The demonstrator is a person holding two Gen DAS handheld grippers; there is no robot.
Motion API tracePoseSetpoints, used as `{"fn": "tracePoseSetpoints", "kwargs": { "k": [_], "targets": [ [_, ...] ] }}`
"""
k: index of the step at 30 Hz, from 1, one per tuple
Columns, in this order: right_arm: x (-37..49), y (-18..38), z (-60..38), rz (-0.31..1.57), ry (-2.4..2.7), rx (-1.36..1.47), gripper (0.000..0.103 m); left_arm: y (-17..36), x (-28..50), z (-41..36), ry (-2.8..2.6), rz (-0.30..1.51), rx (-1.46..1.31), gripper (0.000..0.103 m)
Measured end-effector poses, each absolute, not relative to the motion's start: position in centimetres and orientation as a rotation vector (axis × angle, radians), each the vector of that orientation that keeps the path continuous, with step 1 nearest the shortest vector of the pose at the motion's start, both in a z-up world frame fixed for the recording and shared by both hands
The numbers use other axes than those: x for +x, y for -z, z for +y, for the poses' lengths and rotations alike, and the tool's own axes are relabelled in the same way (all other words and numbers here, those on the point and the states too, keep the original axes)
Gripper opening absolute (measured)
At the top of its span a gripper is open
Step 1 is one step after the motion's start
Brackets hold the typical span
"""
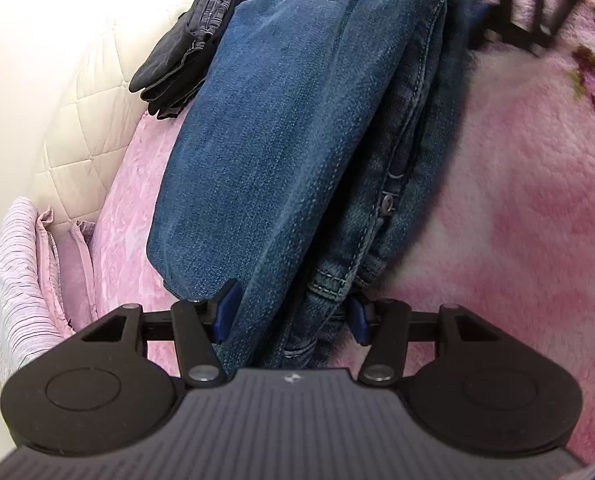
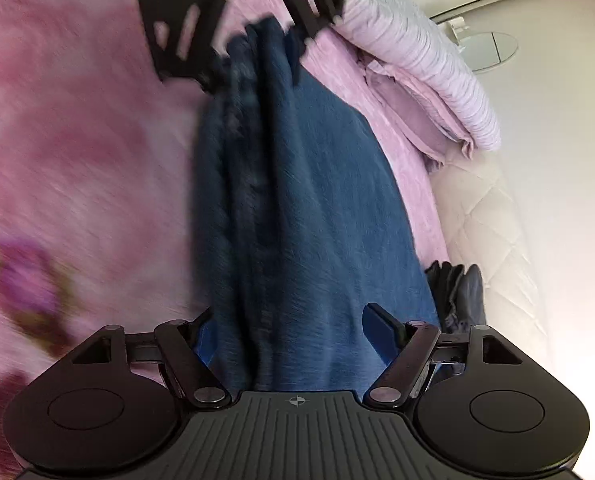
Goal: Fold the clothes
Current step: 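Grasp the folded blue jeans with both grippers and lift it off the bed, then carry the hanging blue jeans with both grippers toward the dark jeans stack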
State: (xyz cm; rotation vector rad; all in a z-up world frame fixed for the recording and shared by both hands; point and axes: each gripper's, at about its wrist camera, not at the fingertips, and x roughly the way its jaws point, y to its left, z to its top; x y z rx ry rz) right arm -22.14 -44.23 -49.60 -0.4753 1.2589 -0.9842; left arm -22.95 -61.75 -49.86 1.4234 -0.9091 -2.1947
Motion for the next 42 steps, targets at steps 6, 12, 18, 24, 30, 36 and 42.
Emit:
{"fn": "tracePoseSetpoints", "kwargs": {
  "k": [6, 12, 18, 24, 30, 36, 42],
  "targets": [
    [-23.8, 47.7, -44.5, 1.284, 0.899, -0.489, 0.035, 47.7, -23.1, -60.6, 2.188, -0.921, 1.481, 0.046],
    [-25.1, 42.7, -45.5, 1.308, 0.834, -0.456, 0.029, 44.0, -23.4, -59.3, 2.207, -0.901, 1.529, 0.043],
    [-26.3, 38.7, -44.1, 1.324, 0.783, -0.449, 0.026, 40.4, -23.6, -57.9, 2.224, -0.881, 1.577, 0.042],
    [-26.6, 35.6, -41.1, 1.344, 0.759, -0.423, 0.025, 36.6, -23.8, -55.5, 2.230, -0.863, 1.626, 0.042],
    [-26.8, 31.6, -37.6, 1.350, 0.751, -0.398, 0.025, 32.6, -23.0, -52.2, 2.242, -0.858, 1.651, 0.041],
    [-26.7, 28.1, -34.5, 1.354, 0.724, -0.362, 0.025, 29.6, -21.8, -49.0, 2.248, -0.828, 1.663, 0.041],
    [-26.3, 25.7, -32.0, 1.347, 0.705, -0.384, 0.025, 27.3, -20.6, -47.2, 2.236, -0.805, 1.654, 0.041]
  ]
}}
